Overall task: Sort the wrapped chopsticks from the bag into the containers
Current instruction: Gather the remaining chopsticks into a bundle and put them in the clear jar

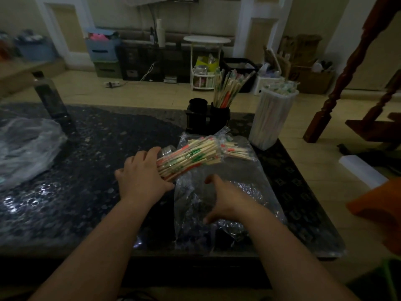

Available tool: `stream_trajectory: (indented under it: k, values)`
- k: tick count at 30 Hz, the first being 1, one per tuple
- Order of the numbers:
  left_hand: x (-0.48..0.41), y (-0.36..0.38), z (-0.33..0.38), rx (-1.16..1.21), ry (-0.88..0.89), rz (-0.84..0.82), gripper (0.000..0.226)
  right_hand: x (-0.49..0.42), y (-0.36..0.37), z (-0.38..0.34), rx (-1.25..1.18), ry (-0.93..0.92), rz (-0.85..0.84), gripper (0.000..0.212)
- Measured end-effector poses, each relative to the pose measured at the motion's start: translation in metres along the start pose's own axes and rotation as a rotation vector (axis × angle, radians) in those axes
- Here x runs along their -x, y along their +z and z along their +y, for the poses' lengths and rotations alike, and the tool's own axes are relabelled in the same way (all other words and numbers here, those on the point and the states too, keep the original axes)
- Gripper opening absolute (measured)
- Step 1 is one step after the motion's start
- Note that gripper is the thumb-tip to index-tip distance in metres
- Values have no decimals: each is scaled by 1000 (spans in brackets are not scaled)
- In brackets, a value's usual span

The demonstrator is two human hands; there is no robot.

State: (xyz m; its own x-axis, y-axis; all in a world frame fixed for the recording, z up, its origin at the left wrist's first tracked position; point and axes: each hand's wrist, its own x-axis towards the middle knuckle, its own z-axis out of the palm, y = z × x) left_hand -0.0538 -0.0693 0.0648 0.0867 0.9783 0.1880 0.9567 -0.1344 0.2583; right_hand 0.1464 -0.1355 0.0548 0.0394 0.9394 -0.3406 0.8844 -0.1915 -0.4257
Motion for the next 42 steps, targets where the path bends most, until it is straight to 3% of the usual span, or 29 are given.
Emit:
stream_trajectory:
  k: [4, 6, 10, 14, 18, 21, 26, 30, 33, 36, 38, 42]
  values:
    - [1, 0, 0, 4, -4, -7, 99, 3, 16, -3, 325, -93, 40, 128]
    - [2, -1, 1, 6, -7, -11, 99, 3, 27, -3, 416, -87, 76, 123]
    - [3, -3, 1, 12, -15, -22, 99, -4, 37, -3, 352, -21, 354, 62]
    - [2, -3, 0, 12, -17, -31, 100, -3, 29, -6, 276, 110, 408, 32]
    - [1, -4, 1, 16, -23, -27, 99, 0, 26, -4, 224, 232, 328, 54]
    - [0, -3, 1, 22, -30, -28, 100, -5, 35, 2, 52, 284, 269, 69]
    - [-4, -4, 1, 57, -58, -54, 100, -22, 49, 17, -368, 32, 259, 39]
    - [-10, -4, 0, 56, -64, -28, 100, -30, 60, 22, -484, -6, 214, 48]
    - [-17, -4, 1, 46, -95, -24, 101, -31, 62, 16, -467, -95, 228, 36]
    - [-22, -3, 4, 48, -120, -33, 103, -42, 69, 16, -210, -205, 197, 42]
    - [-24, -2, 5, 47, -135, -34, 103, -51, 70, 20, -77, -89, 241, 55]
    - [-25, 0, 6, 72, -162, -38, 101, -73, 60, 30, -110, 130, 313, 67]
